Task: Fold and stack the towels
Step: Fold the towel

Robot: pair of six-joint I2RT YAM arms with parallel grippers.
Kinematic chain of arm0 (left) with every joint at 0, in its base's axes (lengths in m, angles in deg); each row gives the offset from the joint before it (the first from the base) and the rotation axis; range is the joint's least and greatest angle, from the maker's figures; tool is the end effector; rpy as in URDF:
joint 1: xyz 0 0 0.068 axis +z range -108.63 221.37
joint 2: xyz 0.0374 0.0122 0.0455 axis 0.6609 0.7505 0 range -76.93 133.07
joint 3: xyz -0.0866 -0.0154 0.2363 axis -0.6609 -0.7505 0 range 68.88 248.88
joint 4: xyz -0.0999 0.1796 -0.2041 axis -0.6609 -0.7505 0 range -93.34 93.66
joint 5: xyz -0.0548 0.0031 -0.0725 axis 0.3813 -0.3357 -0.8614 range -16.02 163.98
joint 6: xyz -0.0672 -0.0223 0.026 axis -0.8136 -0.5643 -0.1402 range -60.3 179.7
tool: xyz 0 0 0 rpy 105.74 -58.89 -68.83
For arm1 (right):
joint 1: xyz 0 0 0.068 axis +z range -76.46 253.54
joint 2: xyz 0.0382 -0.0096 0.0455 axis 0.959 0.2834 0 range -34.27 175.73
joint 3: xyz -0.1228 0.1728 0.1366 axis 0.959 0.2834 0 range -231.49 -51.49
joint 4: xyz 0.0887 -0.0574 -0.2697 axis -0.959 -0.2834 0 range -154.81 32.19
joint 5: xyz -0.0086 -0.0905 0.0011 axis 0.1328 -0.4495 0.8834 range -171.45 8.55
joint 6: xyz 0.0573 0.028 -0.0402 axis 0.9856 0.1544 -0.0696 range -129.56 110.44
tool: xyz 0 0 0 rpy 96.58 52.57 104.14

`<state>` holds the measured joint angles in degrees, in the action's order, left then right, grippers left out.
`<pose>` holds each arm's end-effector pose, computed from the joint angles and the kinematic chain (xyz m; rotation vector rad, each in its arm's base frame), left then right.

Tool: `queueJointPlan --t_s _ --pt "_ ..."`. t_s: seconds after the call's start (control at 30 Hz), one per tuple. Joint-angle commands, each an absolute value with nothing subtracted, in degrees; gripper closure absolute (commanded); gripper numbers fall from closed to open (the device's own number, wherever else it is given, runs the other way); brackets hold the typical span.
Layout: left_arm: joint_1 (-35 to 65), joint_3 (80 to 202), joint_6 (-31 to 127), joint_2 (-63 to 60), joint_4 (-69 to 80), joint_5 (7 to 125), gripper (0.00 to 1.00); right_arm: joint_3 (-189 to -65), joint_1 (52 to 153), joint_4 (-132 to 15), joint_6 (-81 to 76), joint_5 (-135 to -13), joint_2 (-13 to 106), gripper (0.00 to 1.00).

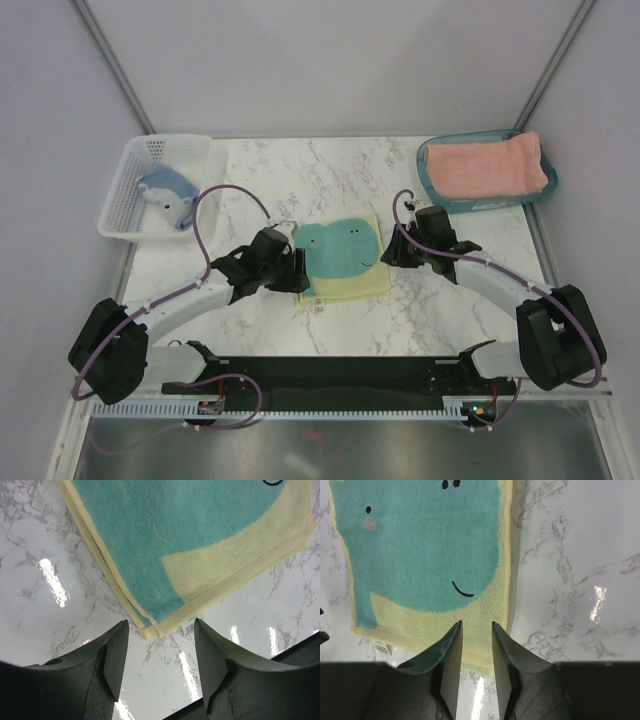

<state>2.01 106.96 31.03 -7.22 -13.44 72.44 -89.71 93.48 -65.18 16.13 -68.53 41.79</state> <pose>0.2248 -0.1867 0.1445 0.2457 2.4906 -0.5549 0.2878 0.1196 0.1313 0.0086 2.4310 0.6417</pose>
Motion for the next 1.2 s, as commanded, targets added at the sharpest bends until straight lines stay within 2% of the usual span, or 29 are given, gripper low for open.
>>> queueJointPlan --t_s 0.0,0.17,0.5,0.63,0.7,0.77,0.83,0.87,1.03,1.07,1.17 --pt "1.8 110.9 26.5 -4.1 -13.8 72.8 0.38 -93.1 96.5 -68.3 16.1 -70.1 43.9 0.63" --pt "1.8 110.5 23.9 -1.6 -13.8 69.9 0.39 -92.0 100.6 -69.9 18.9 -73.5 44.3 0.64" --pt "1.7 107.1 20.7 0.4 -12.4 69.9 0.40 -90.5 101.0 -71.2 20.0 -76.4 38.8 0.64" --pt "1.7 105.5 18.7 1.9 -9.5 69.1 0.42 -89.3 101.0 -71.9 20.7 -76.6 40.1 0.72" --pt "1.7 105.2 18.6 2.3 -8.5 68.7 0.45 -87.8 101.0 -71.8 21.8 -76.3 39.9 0.81" --pt "1.7 105.0 18.7 2.8 -8.0 68.5 0.52 -86.6 101.0 -71.7 22.8 -76.0 38.7 0.88" --pt "1.7 104.9 18.7 3.0 -7.9 68.5 0.56 -84.9 101.0 -71.3 23.8 -75.0 37.2 0.90" --pt "1.7 104.9 18.7 3.2 -7.9 68.5 0.62 -84.3 101.0 -71.1 24.1 -74.6 36.7 0.94" --pt "1.7 104.6 18.8 3.7 -7.9 68.9 0.80 -79.7 101.0 -67.6 26.9 -74.2 35.2 0.98" --pt "1.7 104.6 18.8 3.9 -7.9 68.9 0.87 -79.1 101.0 -67.1 27.3 -74.9 35.3 0.98" --pt "1.7 104.6 19.0 3.8 -8.6 68.9 0.98 -76.9 101.0 -64.8 27.8 -75.6 35.1 0.99"
